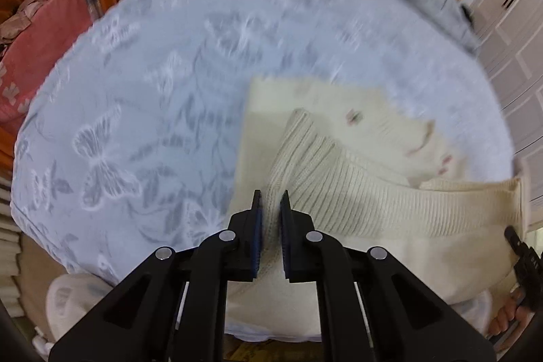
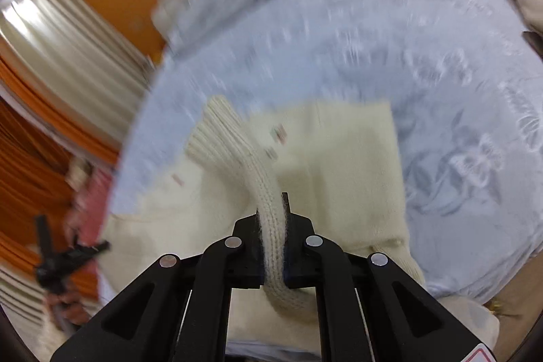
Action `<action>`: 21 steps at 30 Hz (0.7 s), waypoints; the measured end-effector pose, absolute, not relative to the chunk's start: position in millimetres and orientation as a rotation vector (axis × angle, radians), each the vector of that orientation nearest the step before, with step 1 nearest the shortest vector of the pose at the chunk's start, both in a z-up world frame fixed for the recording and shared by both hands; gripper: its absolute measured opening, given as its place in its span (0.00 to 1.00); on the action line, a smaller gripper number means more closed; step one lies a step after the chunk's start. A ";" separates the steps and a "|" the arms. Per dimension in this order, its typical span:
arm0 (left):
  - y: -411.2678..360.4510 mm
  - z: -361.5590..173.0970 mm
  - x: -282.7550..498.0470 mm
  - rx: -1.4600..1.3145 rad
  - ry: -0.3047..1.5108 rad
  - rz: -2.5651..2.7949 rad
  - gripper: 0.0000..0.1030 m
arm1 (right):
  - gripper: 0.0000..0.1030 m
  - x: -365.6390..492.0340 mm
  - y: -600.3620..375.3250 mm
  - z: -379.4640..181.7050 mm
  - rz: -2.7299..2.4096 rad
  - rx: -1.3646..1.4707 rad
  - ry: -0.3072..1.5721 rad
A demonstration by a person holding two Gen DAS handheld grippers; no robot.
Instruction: Fold small clothes
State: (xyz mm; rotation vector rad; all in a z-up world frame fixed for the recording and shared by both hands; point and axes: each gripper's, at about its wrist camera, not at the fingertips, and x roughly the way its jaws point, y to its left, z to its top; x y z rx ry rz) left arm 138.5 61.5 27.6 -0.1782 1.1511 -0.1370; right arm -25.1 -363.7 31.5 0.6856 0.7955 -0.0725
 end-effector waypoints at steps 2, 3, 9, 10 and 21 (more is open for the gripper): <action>58.4 55.8 150.6 -0.173 1.096 -0.152 0.08 | 0.06 -27.6 -378.2 60.5 -0.075 0.718 0.707; 55.0 65.4 159.4 -0.166 1.075 -0.151 0.08 | 0.06 -22.8 -384.0 68.2 -0.078 0.720 0.688; 20.2 33.9 238.2 -0.110 1.143 -0.092 0.09 | 0.06 50.0 -415.5 14.6 -0.190 0.747 0.816; 15.5 12.6 247.5 -0.088 1.185 -0.084 0.11 | 0.07 63.2 -413.8 -8.1 -0.219 0.725 0.874; 31.6 -24.9 195.5 0.002 1.150 0.014 0.50 | 0.17 40.4 -338.1 8.0 -0.284 0.427 0.839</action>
